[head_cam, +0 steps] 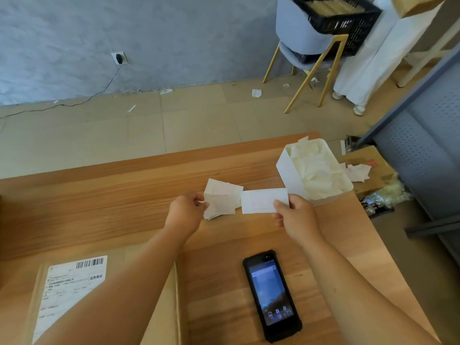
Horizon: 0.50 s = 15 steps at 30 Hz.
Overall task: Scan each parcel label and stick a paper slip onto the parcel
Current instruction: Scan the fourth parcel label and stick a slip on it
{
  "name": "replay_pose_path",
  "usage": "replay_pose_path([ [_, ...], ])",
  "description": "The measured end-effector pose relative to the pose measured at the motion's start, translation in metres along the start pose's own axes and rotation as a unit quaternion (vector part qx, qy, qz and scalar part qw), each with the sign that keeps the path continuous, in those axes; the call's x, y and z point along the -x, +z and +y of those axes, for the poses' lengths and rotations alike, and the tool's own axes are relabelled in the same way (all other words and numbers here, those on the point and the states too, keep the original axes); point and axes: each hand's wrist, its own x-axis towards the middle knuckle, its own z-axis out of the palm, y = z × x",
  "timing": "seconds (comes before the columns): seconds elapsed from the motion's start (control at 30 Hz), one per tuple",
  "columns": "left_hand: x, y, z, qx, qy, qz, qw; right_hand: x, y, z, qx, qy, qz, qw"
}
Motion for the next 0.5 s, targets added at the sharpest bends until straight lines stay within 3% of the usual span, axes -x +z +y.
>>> replay_pose_path([
  [0.1,-0.008,0.004,0.003,-0.055,-0.028,-0.028,0.998,-0.003,-0.001,-0.001,-0.03,0.015,-0.016,0.999],
  [0.23,-0.006,-0.002,-0.002,-0.132,-0.001,-0.027,0.991,-0.002,0.003,-0.006,-0.052,0.026,-0.027,0.998],
  [0.37,0.011,-0.016,-0.004,-0.109,0.031,-0.011,0.993,0.008,0.009,-0.015,-0.053,0.015,-0.055,0.997],
  [0.5,0.047,-0.037,0.004,-0.004,0.079,-0.014,0.997,0.027,0.018,-0.029,-0.05,0.009,-0.103,0.993],
])
